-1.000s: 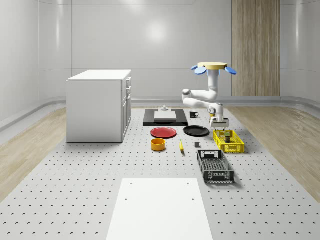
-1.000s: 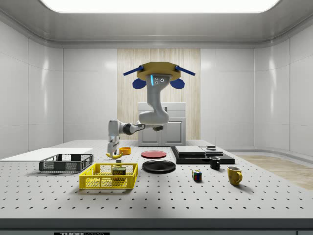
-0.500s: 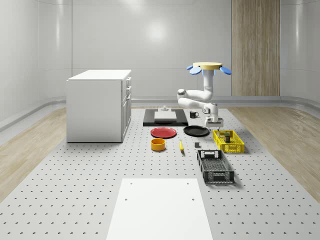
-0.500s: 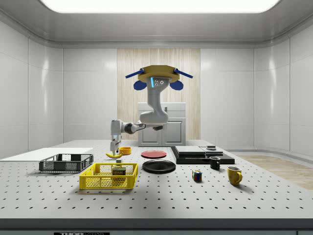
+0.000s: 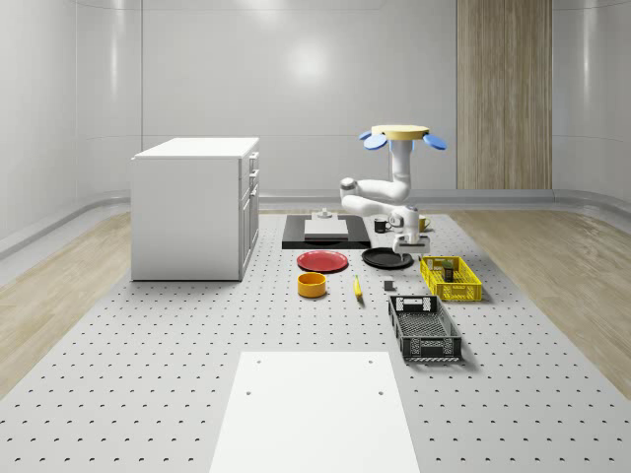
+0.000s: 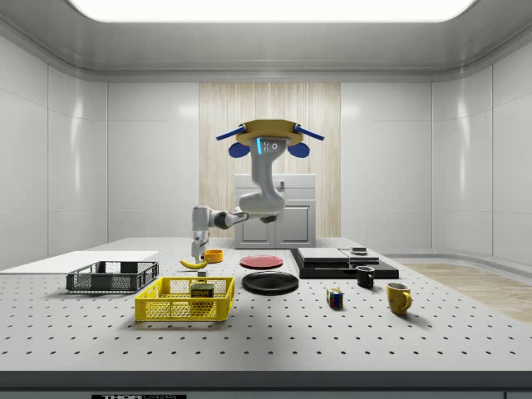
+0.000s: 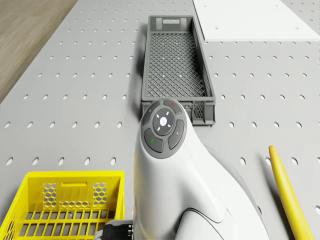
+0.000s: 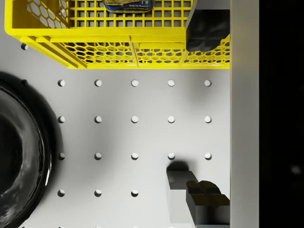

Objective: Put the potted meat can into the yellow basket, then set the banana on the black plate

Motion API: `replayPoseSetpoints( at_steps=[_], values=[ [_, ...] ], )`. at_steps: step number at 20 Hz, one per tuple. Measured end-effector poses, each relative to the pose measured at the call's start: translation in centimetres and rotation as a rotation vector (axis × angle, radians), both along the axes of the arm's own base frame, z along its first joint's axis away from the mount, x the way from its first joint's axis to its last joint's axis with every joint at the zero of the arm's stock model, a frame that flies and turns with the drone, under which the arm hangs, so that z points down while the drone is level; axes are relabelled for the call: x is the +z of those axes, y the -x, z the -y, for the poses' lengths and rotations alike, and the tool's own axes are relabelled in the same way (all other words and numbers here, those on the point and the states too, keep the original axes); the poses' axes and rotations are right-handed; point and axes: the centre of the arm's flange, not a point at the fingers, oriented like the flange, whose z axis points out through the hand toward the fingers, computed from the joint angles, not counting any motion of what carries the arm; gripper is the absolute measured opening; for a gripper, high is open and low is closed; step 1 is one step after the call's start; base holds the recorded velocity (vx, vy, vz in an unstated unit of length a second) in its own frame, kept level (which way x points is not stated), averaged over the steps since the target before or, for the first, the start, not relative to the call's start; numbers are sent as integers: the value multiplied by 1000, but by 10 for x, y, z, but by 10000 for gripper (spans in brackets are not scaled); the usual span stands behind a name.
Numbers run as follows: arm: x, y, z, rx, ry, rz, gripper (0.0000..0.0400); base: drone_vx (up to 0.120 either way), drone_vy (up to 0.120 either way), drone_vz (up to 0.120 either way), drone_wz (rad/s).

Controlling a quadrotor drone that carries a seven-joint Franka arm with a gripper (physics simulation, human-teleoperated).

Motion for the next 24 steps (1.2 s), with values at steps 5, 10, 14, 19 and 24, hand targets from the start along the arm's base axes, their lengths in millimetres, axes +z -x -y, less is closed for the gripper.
replayPoseSetpoints(
  at_steps=[5,10,14,19,24],
  values=[
    [0,0,0,0,0,0,400,0,-120,-32,0],
    [0,0,0,0,0,0,400,0,-120,0,0],
    [0,0,0,0,0,0,400,0,-120,0,0],
    [0,0,0,0,0,0,400,0,-120,-80,0],
    [0,0,0,0,0,0,400,0,-120,0,0]
  ],
)
